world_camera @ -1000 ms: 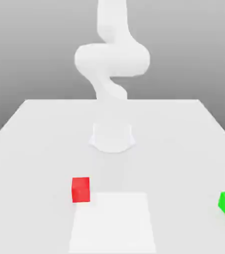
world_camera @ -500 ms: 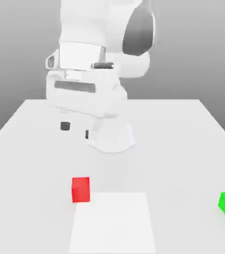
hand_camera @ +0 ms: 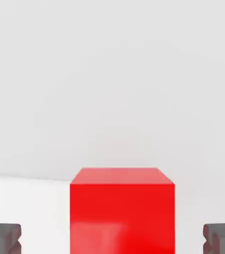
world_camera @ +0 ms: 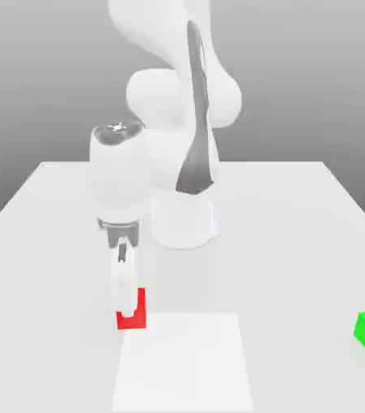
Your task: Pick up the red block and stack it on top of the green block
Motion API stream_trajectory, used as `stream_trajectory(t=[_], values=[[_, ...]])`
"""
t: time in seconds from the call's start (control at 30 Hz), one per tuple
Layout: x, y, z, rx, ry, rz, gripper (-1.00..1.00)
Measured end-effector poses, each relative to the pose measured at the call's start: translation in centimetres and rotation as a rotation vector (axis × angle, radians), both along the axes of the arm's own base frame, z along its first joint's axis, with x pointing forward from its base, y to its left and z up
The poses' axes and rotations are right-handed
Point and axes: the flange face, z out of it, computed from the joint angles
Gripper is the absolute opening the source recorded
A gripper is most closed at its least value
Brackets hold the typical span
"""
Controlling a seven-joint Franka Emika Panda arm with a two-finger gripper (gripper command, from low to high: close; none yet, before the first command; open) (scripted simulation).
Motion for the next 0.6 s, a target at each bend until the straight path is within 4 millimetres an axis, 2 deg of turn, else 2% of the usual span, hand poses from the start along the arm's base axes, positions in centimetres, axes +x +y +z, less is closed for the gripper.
stream_trajectory(t=[0.03, 0.07, 0.3, 0.6], values=[[-0.1, 0.0, -0.8, 0.001, 0.001, 0.001, 0.00], [-0.2, 0.1, -1.3, 0.002, 0.001, 0.002, -1.00], [-0.2, 0.1, -1.3, 0.001, -0.001, 0.002, -1.00], [-0.2, 0.1, 4.4, 0.000, 0.000, 0.003, -1.00]])
